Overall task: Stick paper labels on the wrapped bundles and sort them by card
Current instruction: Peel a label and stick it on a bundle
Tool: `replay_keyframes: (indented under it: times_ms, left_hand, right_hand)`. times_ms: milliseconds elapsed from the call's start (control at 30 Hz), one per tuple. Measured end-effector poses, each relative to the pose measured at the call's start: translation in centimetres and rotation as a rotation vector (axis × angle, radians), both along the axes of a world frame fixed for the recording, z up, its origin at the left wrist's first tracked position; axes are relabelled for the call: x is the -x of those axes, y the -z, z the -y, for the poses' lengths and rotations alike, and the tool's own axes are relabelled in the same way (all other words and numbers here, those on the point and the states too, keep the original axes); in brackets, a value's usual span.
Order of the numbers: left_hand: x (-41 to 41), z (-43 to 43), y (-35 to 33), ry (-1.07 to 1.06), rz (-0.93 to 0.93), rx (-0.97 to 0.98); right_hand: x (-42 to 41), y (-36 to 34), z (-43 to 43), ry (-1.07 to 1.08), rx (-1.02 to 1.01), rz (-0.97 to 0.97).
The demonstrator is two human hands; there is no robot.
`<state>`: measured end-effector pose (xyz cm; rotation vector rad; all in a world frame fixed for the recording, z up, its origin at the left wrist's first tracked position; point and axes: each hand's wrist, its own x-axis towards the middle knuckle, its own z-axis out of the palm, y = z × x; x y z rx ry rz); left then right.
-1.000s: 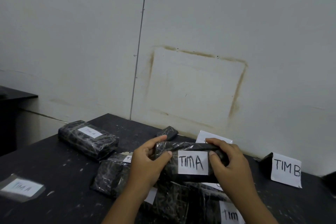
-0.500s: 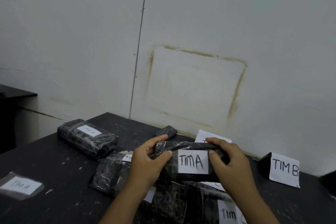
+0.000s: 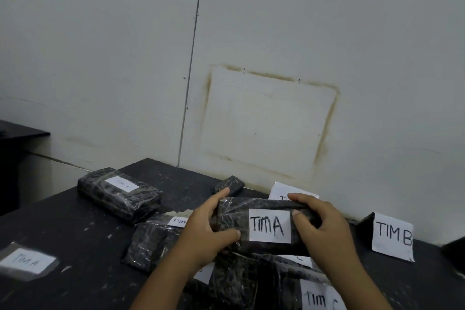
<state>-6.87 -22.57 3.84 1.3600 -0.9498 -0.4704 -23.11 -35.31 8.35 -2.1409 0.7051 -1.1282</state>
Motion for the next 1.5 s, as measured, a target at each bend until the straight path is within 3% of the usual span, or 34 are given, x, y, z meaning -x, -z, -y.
replay_keyframes:
  times_ms: [167, 400, 700, 833, 1067, 1300, 1500]
  left_hand:
    - [-0.2, -0.4, -0.1, 0.064, -0.064, 0.045]
    - [0.7, -0.5, -0.6, 0.013, -0.014, 0.04]
    - [-0.7, -1.1, -0.7, 0.112, -0.151, 0.051]
    - [-0.7, -1.1, -0.7, 0.103, -0.225, 0.072]
    - [0.5, -0.8, -0.9, -0.039, -0.195, 0.076]
    - [-0.4, -0.9, -0.8, -0.008, -0.224, 0.091]
    - [0.9, -0.3, -0.9, -0.086, -0.193, 0.207]
  right_hand:
    - [-0.1, -0.2, -0.2, -0.007, -0.004, 0.004]
    - [-0.4, 0.0, -0.1, 0.0, 0.009, -0.047]
    - [0.0, -0.5, -1.0, -0.08, -0.031, -0.083]
    - [0.2, -0.9, -1.6, -0.093, 0.055, -0.234]
    - [0.3, -1.0, -1.6, -0.176, -0.008, -0.27]
    - [0.5, -1.0, -1.3, -0.223, -0.075, -0.207]
    - [-0.7, -0.3, -2.0, -0.074, 0.073, 0.034]
